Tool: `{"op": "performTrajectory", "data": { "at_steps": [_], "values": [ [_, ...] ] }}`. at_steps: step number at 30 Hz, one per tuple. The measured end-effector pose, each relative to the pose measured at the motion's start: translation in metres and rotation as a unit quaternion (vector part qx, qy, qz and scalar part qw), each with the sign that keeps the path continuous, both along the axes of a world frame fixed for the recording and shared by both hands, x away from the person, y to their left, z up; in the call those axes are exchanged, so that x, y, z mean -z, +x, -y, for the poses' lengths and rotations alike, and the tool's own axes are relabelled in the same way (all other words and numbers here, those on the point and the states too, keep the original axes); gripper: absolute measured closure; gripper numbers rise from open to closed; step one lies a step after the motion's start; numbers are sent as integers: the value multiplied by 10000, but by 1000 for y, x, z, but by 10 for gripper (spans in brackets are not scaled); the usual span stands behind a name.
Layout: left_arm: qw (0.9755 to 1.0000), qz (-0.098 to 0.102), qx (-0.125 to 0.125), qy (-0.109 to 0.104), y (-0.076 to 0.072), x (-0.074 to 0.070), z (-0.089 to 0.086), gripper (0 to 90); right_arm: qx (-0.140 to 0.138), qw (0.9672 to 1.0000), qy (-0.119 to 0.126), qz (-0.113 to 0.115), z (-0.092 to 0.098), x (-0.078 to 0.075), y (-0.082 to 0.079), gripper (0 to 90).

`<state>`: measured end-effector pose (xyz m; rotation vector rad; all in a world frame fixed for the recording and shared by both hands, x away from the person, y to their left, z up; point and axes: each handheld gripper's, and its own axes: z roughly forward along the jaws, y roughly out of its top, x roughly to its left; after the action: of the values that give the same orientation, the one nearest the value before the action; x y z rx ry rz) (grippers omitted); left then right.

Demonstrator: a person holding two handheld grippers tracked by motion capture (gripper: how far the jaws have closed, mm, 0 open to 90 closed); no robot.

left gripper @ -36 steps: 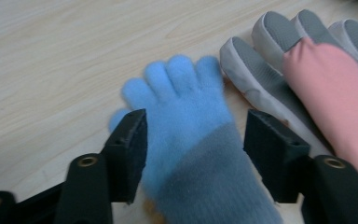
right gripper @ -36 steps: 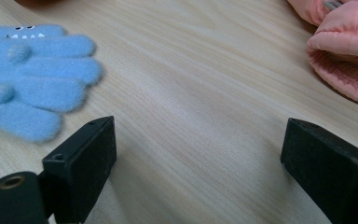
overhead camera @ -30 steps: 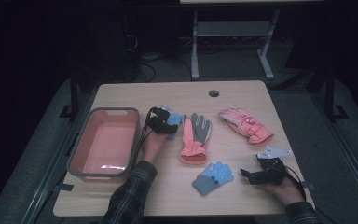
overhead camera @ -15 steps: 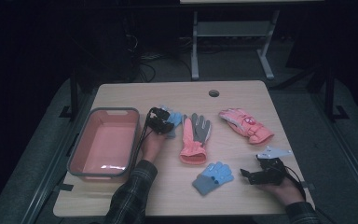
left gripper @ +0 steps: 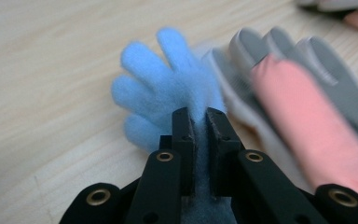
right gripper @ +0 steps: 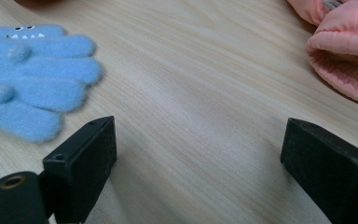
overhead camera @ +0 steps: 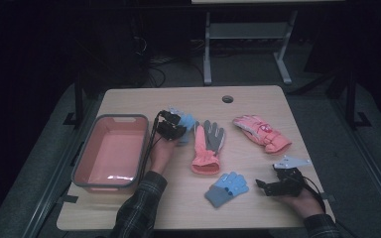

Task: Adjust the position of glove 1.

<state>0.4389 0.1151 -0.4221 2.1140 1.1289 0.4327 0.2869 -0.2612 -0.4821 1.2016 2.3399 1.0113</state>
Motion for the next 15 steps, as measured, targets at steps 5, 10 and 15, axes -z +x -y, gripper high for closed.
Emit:
{"op": "performTrajectory", "data": {
  "at_steps": [5,10,15],
  "values": [
    [9998,98,174,-74,-8,-18,1,830,1,10000,0,-5,0,0,0,98],
    [9980,95,510,-357,-21,-39,2,829,1,10000,0,-7,0,0,0,98],
    [9945,3,967,-392,-33,-47,4,829,2,10000,2,-4,0,0,0,98]
  ]
}}
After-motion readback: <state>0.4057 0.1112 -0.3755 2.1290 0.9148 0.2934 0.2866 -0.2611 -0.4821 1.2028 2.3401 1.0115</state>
